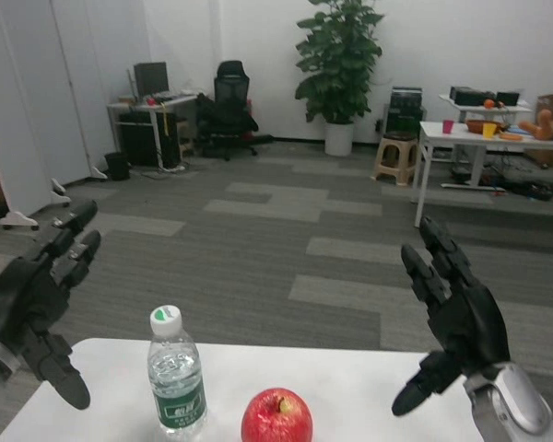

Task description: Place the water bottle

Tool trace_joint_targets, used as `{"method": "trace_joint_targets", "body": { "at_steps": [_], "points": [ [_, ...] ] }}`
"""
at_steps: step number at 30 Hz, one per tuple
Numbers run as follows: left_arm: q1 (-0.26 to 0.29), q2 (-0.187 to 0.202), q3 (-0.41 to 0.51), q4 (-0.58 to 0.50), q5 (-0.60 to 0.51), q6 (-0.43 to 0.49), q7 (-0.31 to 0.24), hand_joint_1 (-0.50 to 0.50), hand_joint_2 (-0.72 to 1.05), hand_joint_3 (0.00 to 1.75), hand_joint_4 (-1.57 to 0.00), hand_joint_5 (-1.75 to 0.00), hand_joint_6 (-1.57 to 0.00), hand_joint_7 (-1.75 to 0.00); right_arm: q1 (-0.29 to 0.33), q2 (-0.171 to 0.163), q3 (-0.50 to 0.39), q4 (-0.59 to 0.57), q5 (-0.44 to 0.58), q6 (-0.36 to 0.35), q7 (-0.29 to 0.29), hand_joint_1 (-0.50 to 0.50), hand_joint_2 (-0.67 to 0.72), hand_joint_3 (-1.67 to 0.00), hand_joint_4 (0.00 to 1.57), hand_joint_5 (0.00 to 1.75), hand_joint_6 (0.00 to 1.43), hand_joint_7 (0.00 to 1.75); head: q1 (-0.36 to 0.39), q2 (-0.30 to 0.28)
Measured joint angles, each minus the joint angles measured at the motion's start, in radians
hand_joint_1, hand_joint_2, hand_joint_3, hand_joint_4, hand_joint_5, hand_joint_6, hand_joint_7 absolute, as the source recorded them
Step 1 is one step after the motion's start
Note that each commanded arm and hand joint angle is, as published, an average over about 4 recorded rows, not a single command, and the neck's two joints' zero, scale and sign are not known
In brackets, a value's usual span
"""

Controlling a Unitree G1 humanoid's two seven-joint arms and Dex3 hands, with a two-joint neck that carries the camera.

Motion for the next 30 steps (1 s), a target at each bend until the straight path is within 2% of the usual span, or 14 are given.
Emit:
{"method": "trace_joint_targets", "body": {
  "at_steps": [5, 17, 30],
  "points": [
    [-0.004, 0.007, -0.007, 0.000, -0.002, 0.000, 0.000, -0.50, -0.48, 0.09, 0.00, 0.00, 0.00, -0.21, 0.002, 0.004, -0.023, -0.018, -0.001, -0.005, -0.007, -0.46, 0.41, 0.00, 0.00, 0.00, 0.00, 0.00, -0.034, -0.041],
    [-0.004, 0.008, -0.015, 0.000, -0.005, 0.000, 0.000, -0.50, -0.46, 0.09, 0.00, 0.00, 0.00, -0.21, 0.009, 0.019, -0.056, -0.029, -0.006, -0.021, -0.014, -0.46, 0.39, 0.00, 0.00, 0.00, 0.00, 0.00, -0.056, -0.028],
    [-0.004, 0.008, -0.029, 0.000, -0.005, 0.000, 0.000, -0.50, -0.46, 0.09, 0.00, 0.00, 0.00, -0.21, 0.010, 0.020, -0.066, -0.029, -0.006, -0.036, -0.019, -0.46, 0.34, 0.00, 0.00, 0.00, 0.00, 0.00, -0.062, -0.047]
  ]
}}
